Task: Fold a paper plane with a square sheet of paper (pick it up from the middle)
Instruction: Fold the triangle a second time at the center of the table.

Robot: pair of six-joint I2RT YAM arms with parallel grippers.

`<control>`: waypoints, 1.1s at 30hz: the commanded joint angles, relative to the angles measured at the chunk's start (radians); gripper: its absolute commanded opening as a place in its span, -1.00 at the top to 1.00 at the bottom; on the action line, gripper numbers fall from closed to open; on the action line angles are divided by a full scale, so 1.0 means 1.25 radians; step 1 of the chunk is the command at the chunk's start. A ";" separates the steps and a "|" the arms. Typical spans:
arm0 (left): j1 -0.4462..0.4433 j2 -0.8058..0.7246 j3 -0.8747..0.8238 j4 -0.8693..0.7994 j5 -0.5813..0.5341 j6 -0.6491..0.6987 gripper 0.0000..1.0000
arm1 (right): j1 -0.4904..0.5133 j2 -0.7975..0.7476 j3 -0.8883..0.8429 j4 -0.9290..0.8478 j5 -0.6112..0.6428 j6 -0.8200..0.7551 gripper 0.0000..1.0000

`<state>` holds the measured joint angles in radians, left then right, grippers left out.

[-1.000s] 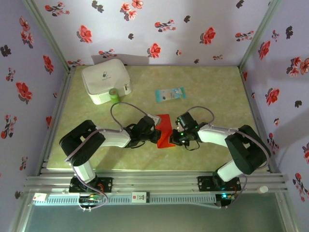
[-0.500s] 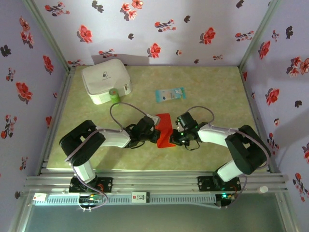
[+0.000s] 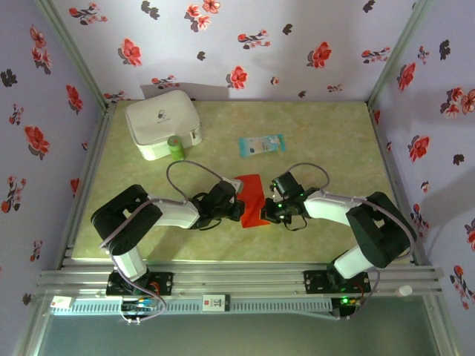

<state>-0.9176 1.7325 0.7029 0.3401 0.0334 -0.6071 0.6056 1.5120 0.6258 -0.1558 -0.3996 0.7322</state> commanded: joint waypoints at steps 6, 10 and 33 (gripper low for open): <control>0.013 -0.015 0.019 0.003 -0.024 0.034 0.95 | -0.011 0.006 -0.004 -0.054 0.048 -0.009 0.97; 0.015 -0.017 0.016 0.005 -0.023 0.050 0.92 | -0.011 0.007 -0.004 -0.052 0.048 -0.008 0.97; 0.024 -0.004 0.023 0.031 0.053 0.063 0.87 | -0.011 0.010 0.000 -0.053 0.047 -0.008 0.97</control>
<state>-0.8970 1.7325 0.7078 0.3733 0.0856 -0.5507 0.6022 1.5120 0.6266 -0.1570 -0.3996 0.7322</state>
